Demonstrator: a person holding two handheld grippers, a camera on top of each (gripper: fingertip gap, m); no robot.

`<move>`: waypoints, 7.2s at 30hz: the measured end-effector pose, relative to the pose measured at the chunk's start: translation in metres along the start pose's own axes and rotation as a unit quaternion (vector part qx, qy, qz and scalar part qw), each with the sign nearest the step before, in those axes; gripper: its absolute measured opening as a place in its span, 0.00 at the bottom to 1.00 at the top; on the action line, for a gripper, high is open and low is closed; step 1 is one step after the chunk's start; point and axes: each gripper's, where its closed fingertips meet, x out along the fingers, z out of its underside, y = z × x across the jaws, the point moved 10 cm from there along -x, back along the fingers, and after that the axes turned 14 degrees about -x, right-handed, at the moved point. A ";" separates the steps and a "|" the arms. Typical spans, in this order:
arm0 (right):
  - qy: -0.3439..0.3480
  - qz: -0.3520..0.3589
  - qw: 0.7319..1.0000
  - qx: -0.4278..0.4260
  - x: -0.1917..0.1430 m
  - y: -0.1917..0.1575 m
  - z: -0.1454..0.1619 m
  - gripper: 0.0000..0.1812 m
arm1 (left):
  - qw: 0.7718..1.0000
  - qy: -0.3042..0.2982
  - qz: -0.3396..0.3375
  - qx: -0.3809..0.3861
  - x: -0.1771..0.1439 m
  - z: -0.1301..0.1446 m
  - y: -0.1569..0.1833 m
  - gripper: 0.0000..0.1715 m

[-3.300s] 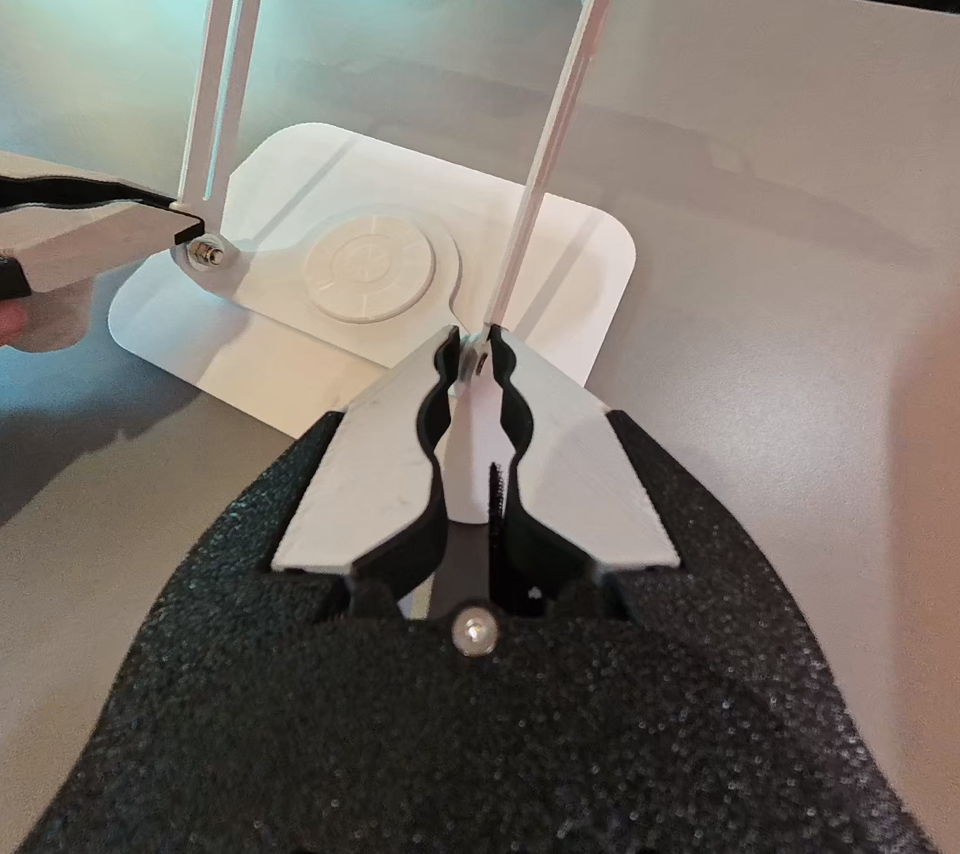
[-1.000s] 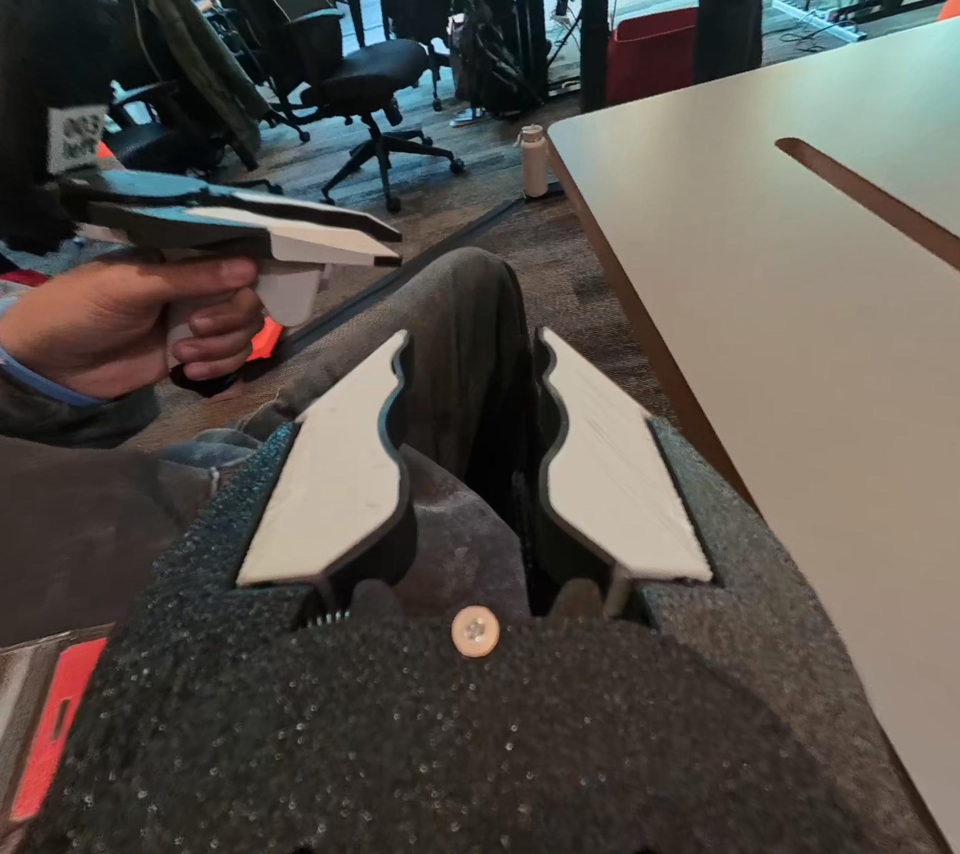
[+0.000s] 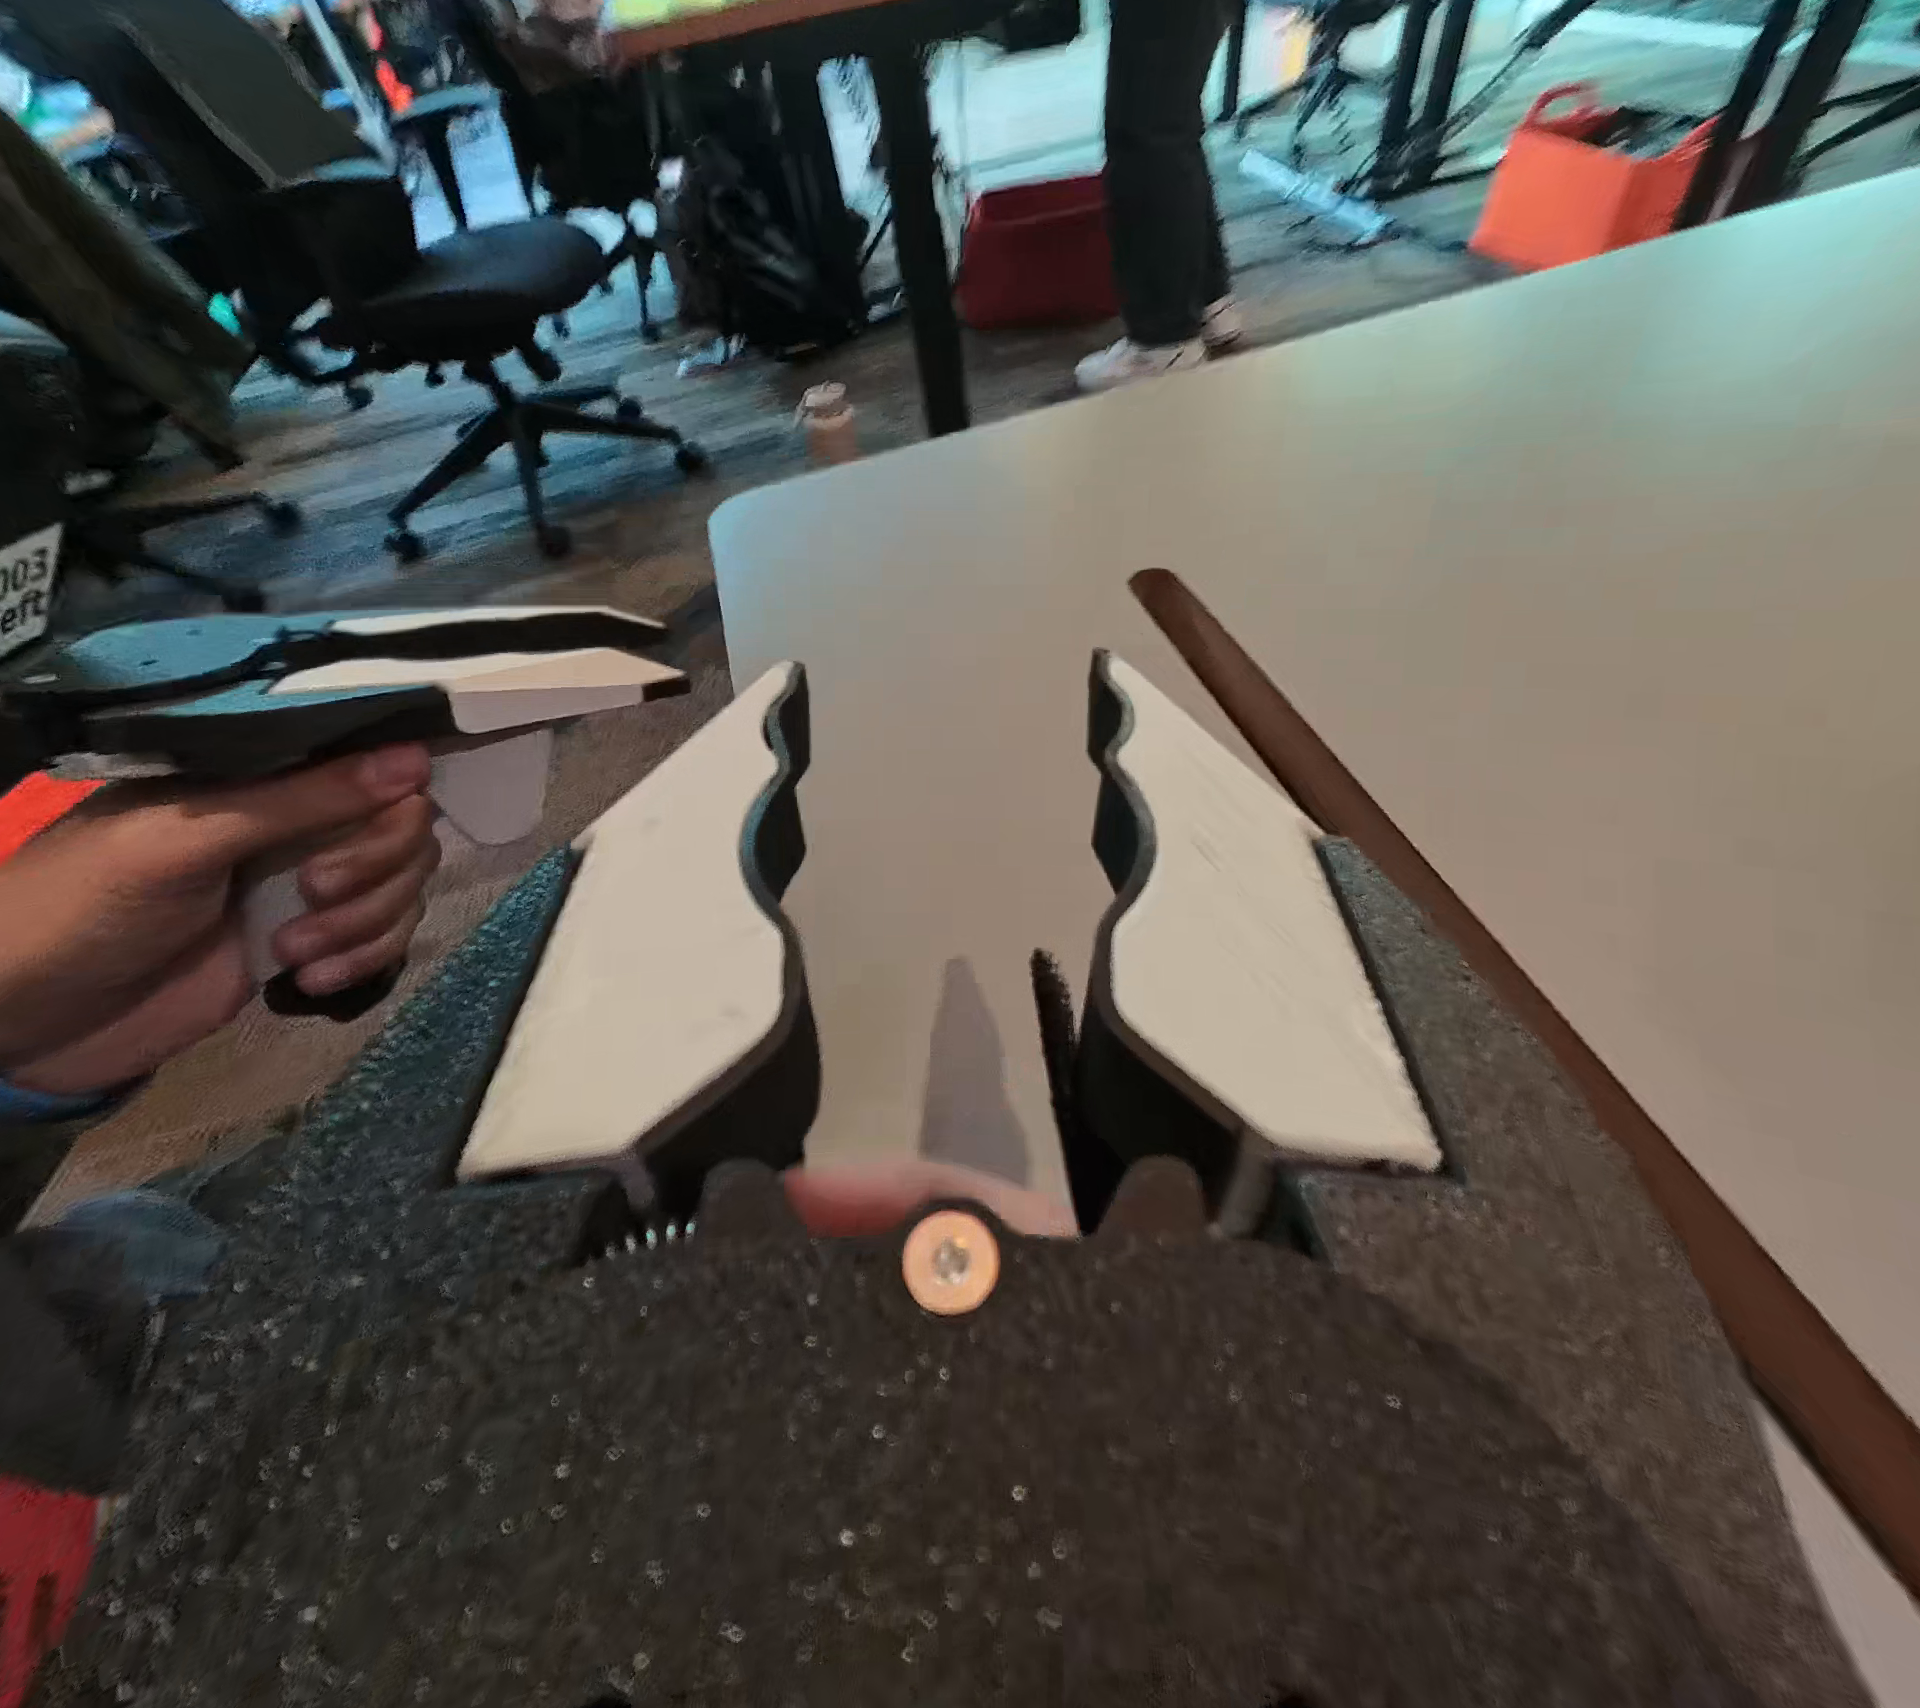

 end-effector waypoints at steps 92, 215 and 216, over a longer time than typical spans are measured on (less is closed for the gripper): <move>-0.015 0.446 0.810 0.381 0.437 0.219 -0.437 0.21 | 0.850 -0.281 0.376 0.238 0.443 -0.772 -0.141 0.24; 0.092 0.877 0.257 0.396 -1.228 1.371 0.071 0.24 | 0.125 -0.360 0.858 0.345 1.040 0.353 2.038 0.29; 0.111 0.874 0.264 0.393 -1.257 1.386 0.072 0.24 | 0.122 -0.366 0.852 0.353 1.041 0.362 2.064 0.29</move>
